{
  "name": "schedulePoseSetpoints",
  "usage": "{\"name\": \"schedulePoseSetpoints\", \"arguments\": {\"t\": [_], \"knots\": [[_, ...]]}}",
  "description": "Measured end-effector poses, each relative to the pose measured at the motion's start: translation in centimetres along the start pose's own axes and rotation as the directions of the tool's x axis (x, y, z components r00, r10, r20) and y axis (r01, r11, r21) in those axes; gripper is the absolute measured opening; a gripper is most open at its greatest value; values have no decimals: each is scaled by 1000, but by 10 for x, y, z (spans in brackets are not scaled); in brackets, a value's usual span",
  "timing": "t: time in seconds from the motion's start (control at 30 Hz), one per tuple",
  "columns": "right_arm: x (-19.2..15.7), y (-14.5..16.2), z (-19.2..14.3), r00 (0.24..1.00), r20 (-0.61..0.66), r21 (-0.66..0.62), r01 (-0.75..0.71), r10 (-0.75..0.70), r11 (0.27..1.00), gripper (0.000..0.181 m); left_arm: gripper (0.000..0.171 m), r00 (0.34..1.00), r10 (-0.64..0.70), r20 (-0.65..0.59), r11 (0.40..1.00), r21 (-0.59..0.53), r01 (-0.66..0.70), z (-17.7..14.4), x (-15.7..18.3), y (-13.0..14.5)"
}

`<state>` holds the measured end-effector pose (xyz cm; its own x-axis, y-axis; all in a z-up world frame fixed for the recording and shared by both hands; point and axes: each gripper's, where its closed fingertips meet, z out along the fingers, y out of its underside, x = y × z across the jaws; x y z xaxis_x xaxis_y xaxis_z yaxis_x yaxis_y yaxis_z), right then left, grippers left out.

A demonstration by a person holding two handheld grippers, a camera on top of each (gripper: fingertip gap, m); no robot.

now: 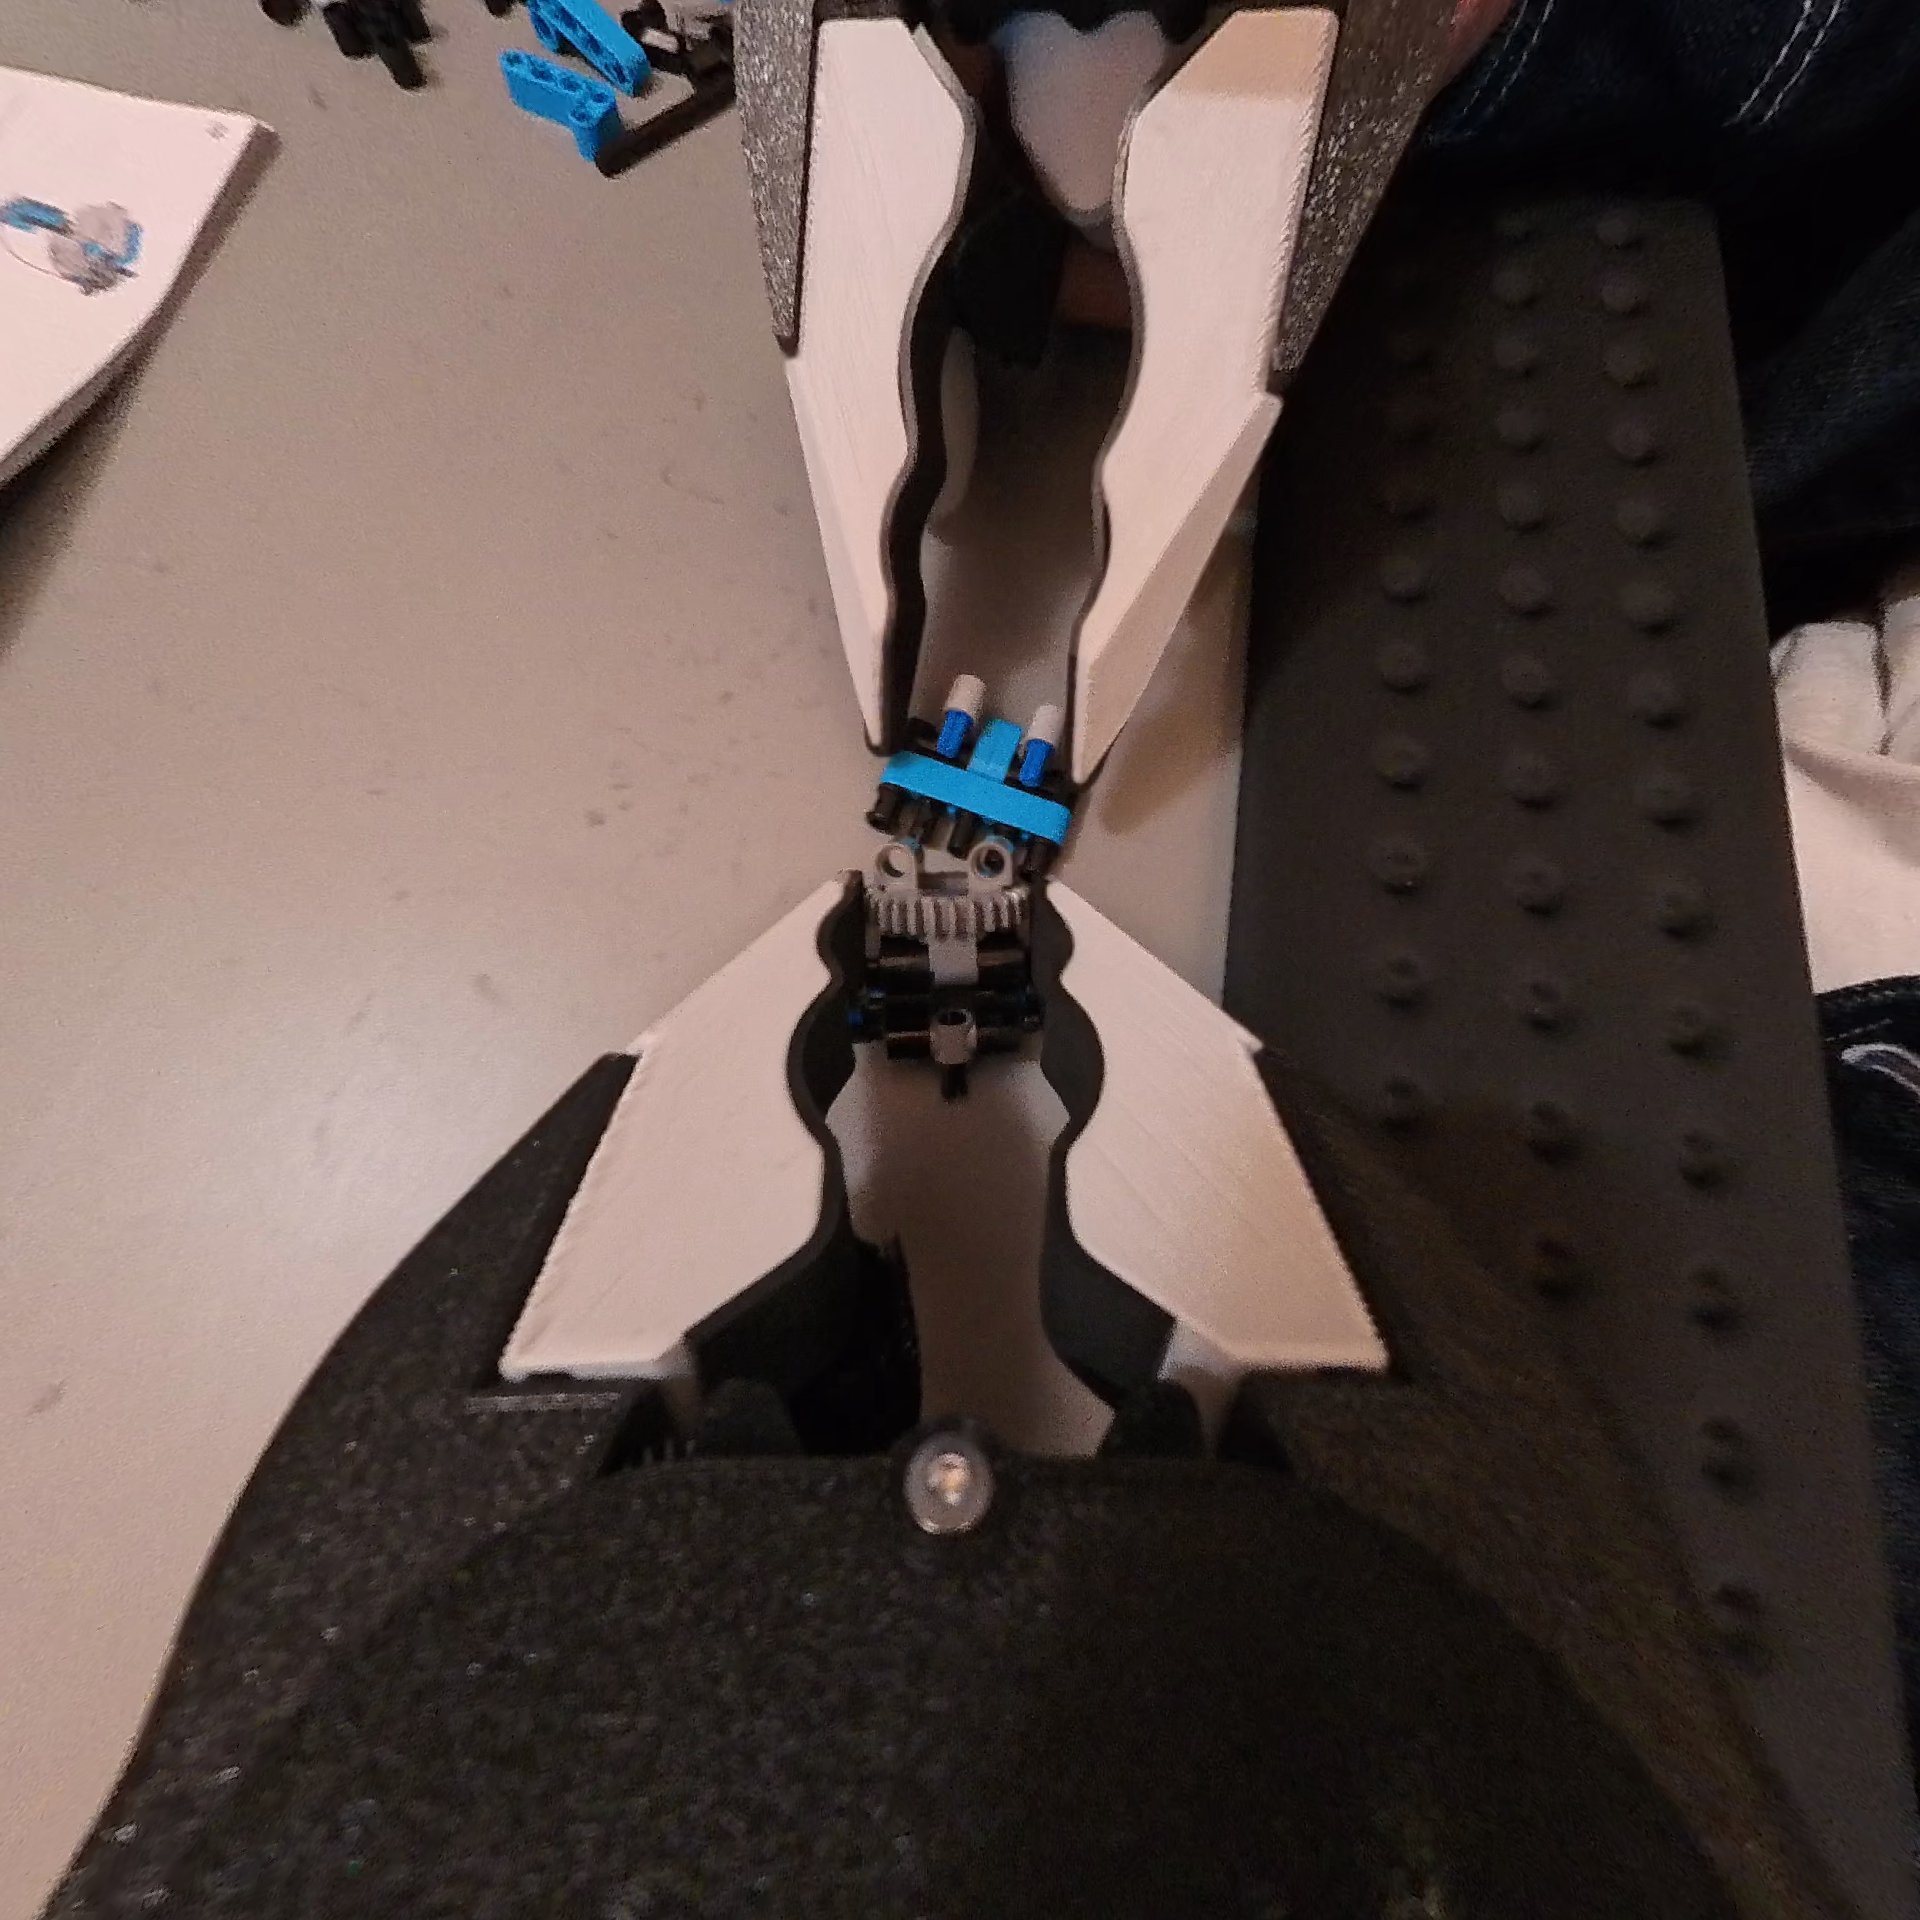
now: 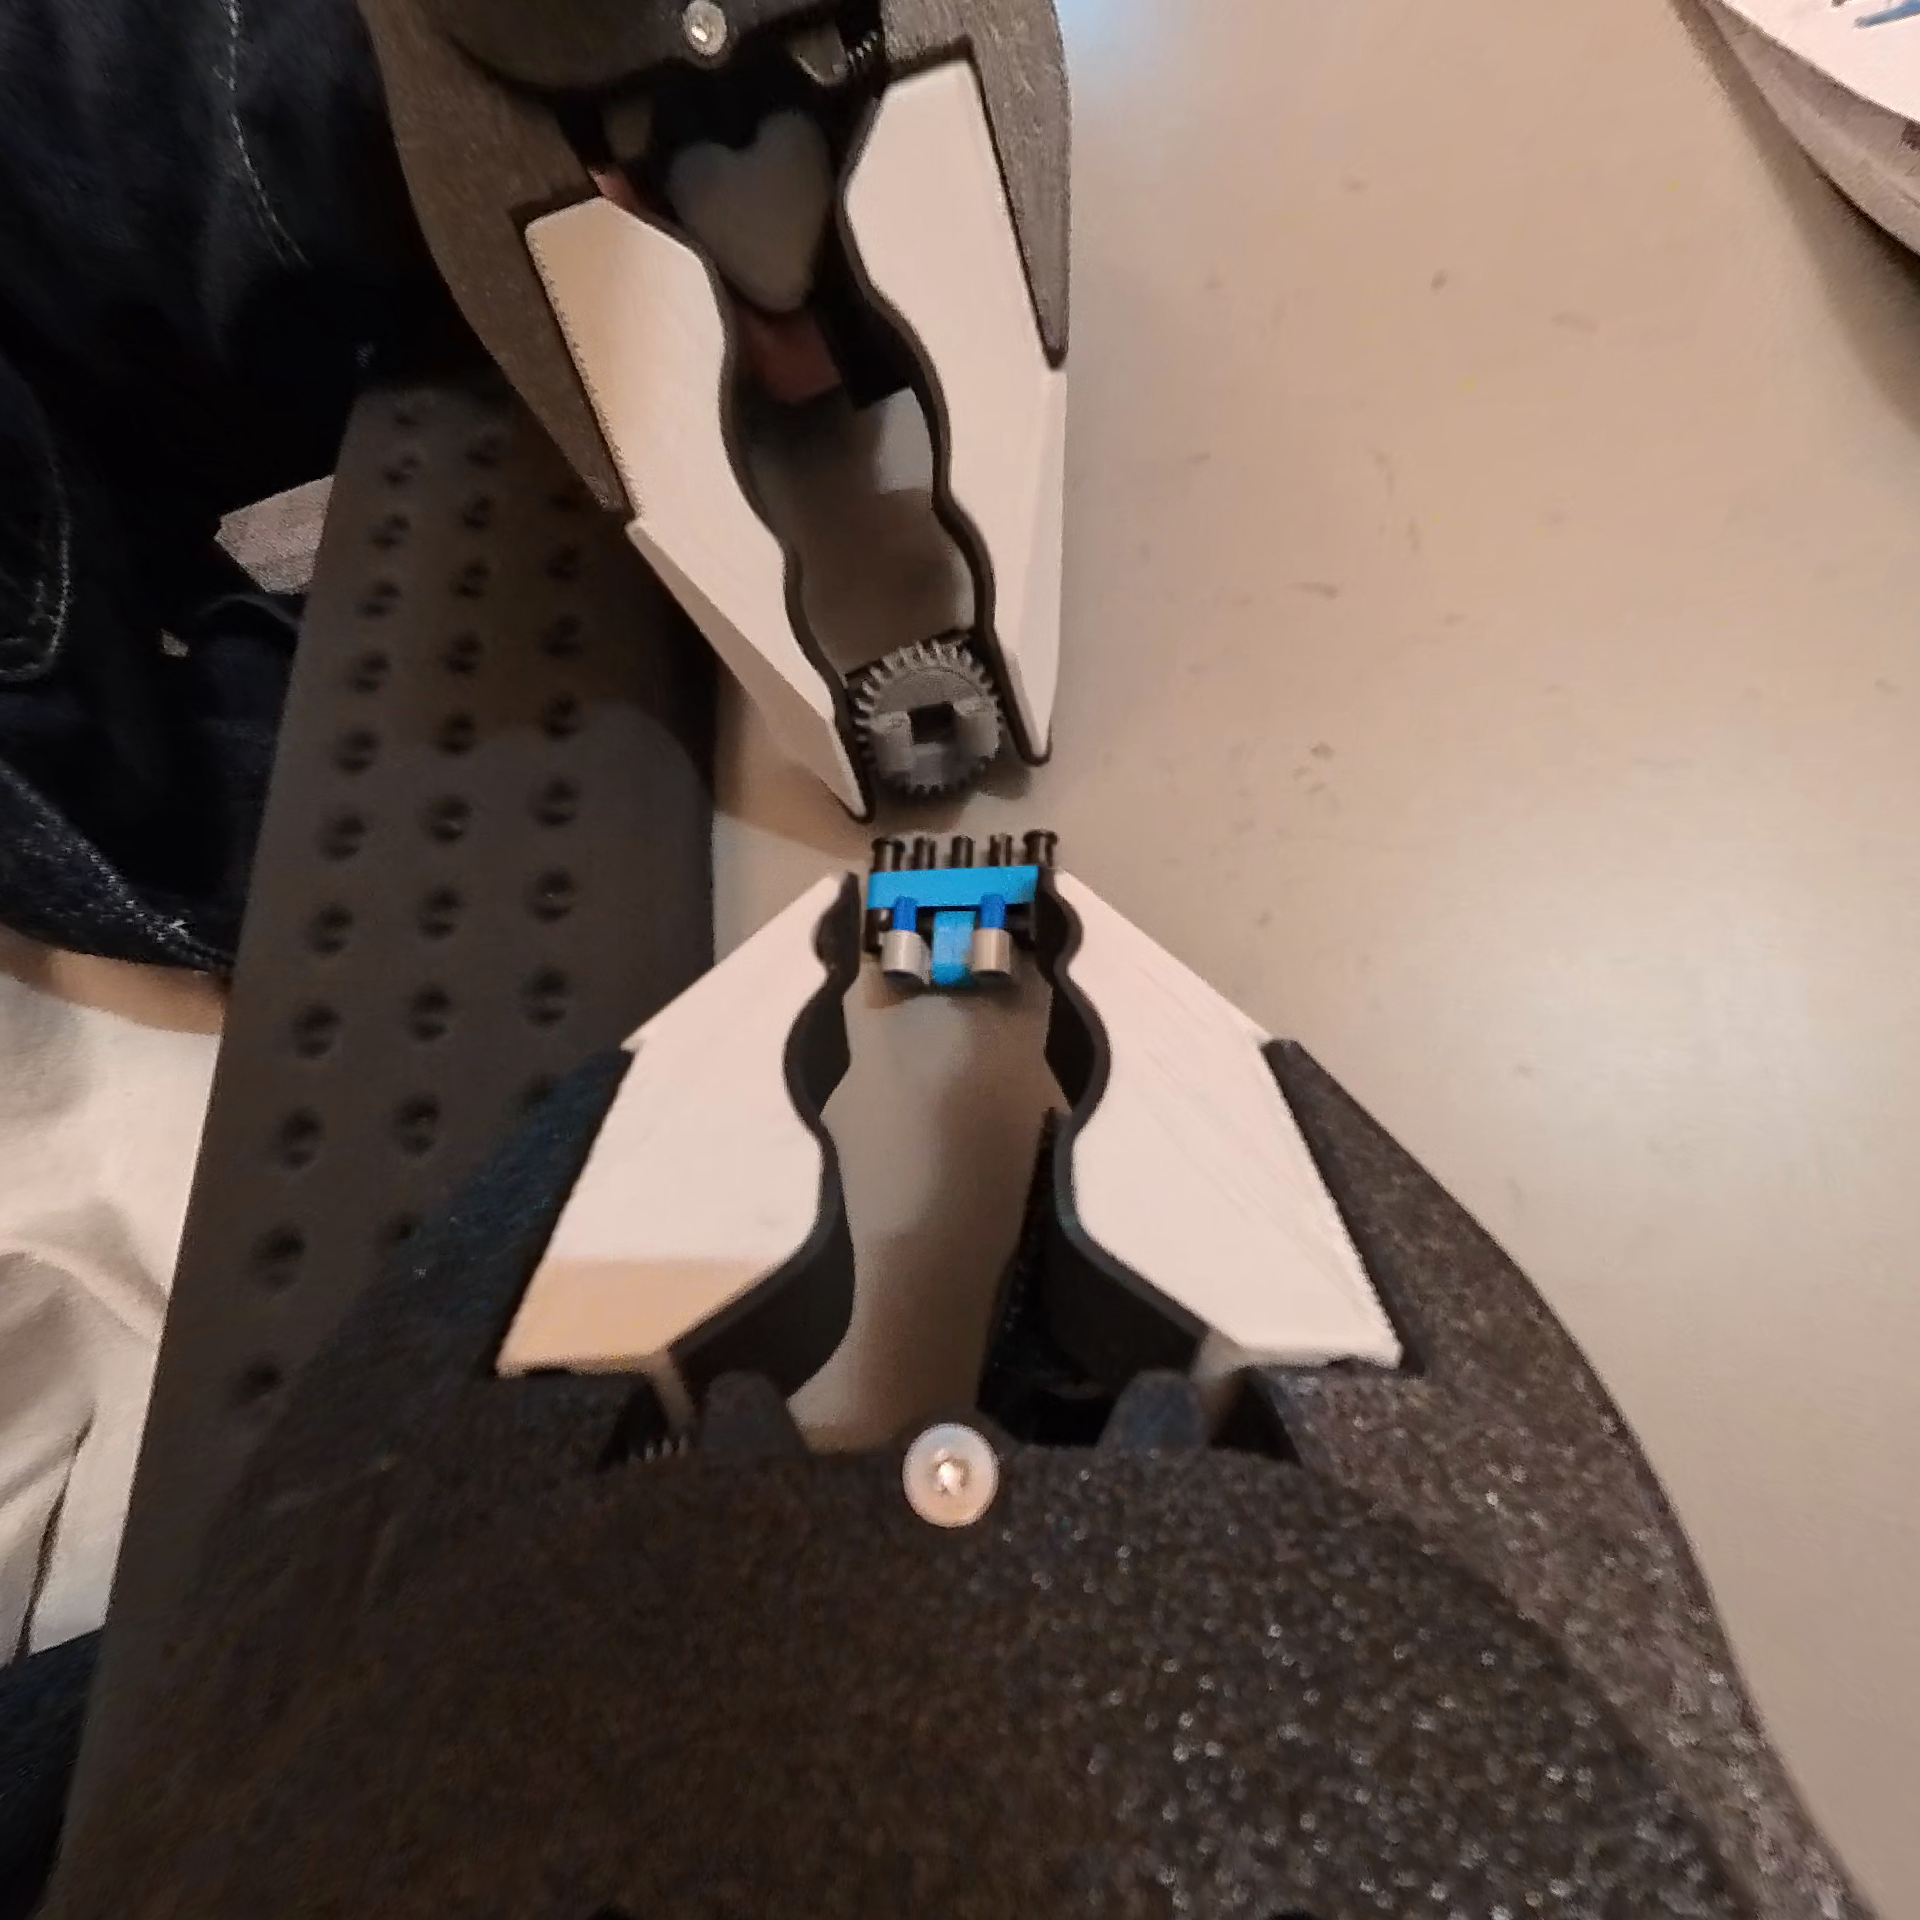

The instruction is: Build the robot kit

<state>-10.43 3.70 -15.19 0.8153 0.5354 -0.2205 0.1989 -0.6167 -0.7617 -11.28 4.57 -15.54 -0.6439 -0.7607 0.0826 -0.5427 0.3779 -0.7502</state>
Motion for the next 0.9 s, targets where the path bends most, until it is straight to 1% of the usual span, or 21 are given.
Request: {"name": "schedulePoseSetpoints", "arguments": {"t": [0.13, 0.23, 0.27, 0.3, 0.37, 0.47, 0.53, 0.6, 0.73, 0.83, 0.9], "knots": [[5, 1, -3, 999, -44, -4, 23, -24, 1000, 36, 31, 999, 18, 36, 999, -39, -16, 3, -4, 6], [7, -7, -10, 982, -158, 4, 108, -106, 994, 32, 40, 998, 26, 61, 999, -20, -24, 0, -5, 1], [4, -7, -10, 978, -174, -6, 113, -112, 994, 35, 43, 998, 19, 63, 1000, -7, -19, -2, -5, -2], [-2, -6, -7, 982, -161, -4, 99, -98, 995, 39, 44, 998, 12, 59, 1000, 4, -12, -5, -4, -4], [-5, 2, -3, 982, -171, -29, 78, -82, 997, 40, 44, 998, 2, 56, 1000, 18, -3, -12, -2, -7], [-1, 11, 2, 972, -210, -84, 87, -103, 993, 48, 39, 999, -8, 43, 999, 42, 6, -21, 1, -9], [2, 12, 4, 970, -215, -104, 89, -110, 991, 42, 32, 999, -17, 27, 1000, 26, 17, -20, 1, -7], [1, 12, 5, 976, -194, -101, 82, -100, 992, 40, 31, 999, -26, 21, 1000, 4, 26, -16, 1, -2], [2, 12, 4, 973, -206, -105, 86, -107, 991, 40, 32, 999, -35, 34, 999, 13, 35, -13, -2, -3], [4, 9, -2, 966, -231, -106, 98, -120, 990, 39, 29, 998, -10, 60, 1000, 9, 9, -12, -2, -3], [2, 1, -9, 961, -225, -128, 134, -160, 983, 40, 28, 996, 24, 80, 1000, 7, -25, -12, -3, -2]]}}
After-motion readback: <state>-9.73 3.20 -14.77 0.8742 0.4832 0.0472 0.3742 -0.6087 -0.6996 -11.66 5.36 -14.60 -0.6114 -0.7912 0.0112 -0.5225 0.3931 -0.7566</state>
